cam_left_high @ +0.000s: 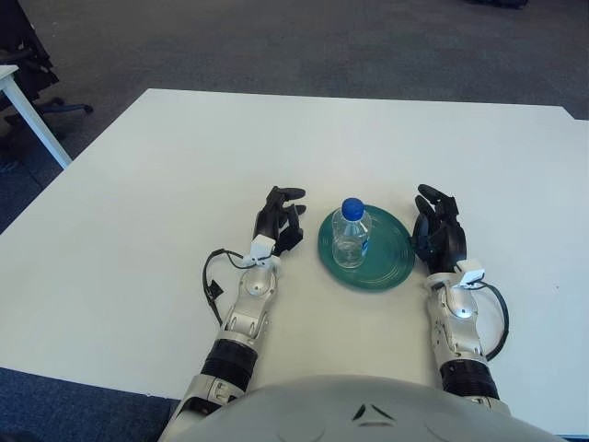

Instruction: Put the bottle into the plate.

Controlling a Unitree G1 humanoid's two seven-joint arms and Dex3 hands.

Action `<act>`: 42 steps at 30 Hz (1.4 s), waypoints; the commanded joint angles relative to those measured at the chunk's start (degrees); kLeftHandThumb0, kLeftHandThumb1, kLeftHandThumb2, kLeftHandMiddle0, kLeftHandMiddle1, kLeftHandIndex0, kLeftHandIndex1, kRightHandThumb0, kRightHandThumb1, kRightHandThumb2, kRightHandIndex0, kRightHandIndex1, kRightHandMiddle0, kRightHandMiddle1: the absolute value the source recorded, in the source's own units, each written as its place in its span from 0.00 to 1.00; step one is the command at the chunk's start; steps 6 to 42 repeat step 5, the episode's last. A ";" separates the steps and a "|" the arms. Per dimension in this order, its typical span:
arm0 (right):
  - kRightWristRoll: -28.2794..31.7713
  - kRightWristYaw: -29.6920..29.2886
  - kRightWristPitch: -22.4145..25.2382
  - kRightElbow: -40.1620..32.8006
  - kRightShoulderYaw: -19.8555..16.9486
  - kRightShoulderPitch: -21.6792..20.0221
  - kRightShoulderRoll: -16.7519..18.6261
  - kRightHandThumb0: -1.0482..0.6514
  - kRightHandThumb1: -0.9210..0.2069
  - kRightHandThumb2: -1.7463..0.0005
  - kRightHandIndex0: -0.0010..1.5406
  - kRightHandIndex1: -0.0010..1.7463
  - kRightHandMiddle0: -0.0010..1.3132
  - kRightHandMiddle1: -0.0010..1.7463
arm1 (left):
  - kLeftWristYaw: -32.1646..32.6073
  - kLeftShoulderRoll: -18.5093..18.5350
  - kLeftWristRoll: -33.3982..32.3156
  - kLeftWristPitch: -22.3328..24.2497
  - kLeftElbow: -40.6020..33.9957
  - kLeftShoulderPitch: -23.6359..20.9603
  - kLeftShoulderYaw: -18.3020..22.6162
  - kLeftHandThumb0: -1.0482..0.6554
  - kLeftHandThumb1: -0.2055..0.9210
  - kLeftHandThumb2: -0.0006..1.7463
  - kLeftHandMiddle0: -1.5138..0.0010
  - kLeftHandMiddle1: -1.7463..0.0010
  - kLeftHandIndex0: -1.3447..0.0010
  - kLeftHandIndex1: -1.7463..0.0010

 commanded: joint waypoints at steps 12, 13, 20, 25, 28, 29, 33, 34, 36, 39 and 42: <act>-0.19 -0.58 0.99 1.86 0.17 3.68 1.16 0.35 0.12 0.51 0.24 0.25 0.00 0.53 | -1.13 -1.10 -0.29 7.44 -0.96 3.00 0.23 0.28 1.00 0.50 0.66 0.60 0.78 0.39; -0.19 -0.58 0.99 1.86 0.17 3.68 1.16 0.35 0.12 0.51 0.24 0.25 0.00 0.53 | -1.13 -1.10 -0.29 7.44 -0.96 3.00 0.23 0.28 1.00 0.50 0.66 0.60 0.78 0.39; -0.19 -0.58 0.99 1.86 0.17 3.68 1.16 0.35 0.12 0.51 0.24 0.25 0.00 0.53 | -1.13 -1.10 -0.29 7.44 -0.96 3.00 0.23 0.28 1.00 0.50 0.66 0.60 0.78 0.39; -0.19 -0.58 0.99 1.86 0.17 3.68 1.16 0.35 0.12 0.51 0.24 0.25 0.00 0.53 | -1.13 -1.10 -0.29 7.44 -0.96 3.00 0.23 0.28 1.00 0.50 0.66 0.60 0.78 0.39; -0.19 -0.58 0.99 1.86 0.17 3.68 1.16 0.35 0.12 0.51 0.24 0.25 0.00 0.53 | -1.13 -1.10 -0.29 7.44 -0.96 3.00 0.23 0.28 1.00 0.50 0.66 0.60 0.78 0.39; -0.19 -0.58 0.99 1.86 0.17 3.68 1.16 0.35 0.12 0.51 0.24 0.25 0.00 0.53 | -1.13 -1.10 -0.29 7.44 -0.96 3.00 0.23 0.28 1.00 0.50 0.66 0.60 0.78 0.39; -0.19 -0.58 0.99 1.86 0.17 3.68 1.16 0.35 0.12 0.51 0.24 0.25 0.00 0.53 | -1.13 -1.10 -0.29 7.44 -0.96 3.00 0.23 0.28 1.00 0.50 0.66 0.60 0.78 0.39; -0.19 -0.58 0.99 1.86 0.17 3.68 1.16 0.35 0.12 0.51 0.24 0.25 0.00 0.53 | -1.13 -1.10 -0.29 7.44 -0.96 3.00 0.23 0.28 1.00 0.50 0.66 0.60 0.78 0.39; -0.19 -0.58 0.99 1.86 0.17 3.68 1.16 0.35 0.12 0.51 0.24 0.25 0.00 0.53 | -1.13 -1.10 -0.29 7.44 -0.96 3.00 0.23 0.28 1.00 0.50 0.66 0.60 0.78 0.39; -0.19 -0.58 0.99 1.86 0.17 3.68 1.16 0.35 0.12 0.51 0.24 0.25 0.00 0.53 | -1.13 -1.10 -0.29 7.44 -0.96 3.00 0.23 0.28 1.00 0.50 0.66 0.60 0.78 0.39; -0.19 -0.58 0.99 1.86 0.17 3.68 1.16 0.35 0.12 0.51 0.24 0.25 0.00 0.53 | -1.13 -1.10 -0.29 7.44 -0.96 3.00 0.23 0.28 1.00 0.50 0.66 0.60 0.78 0.39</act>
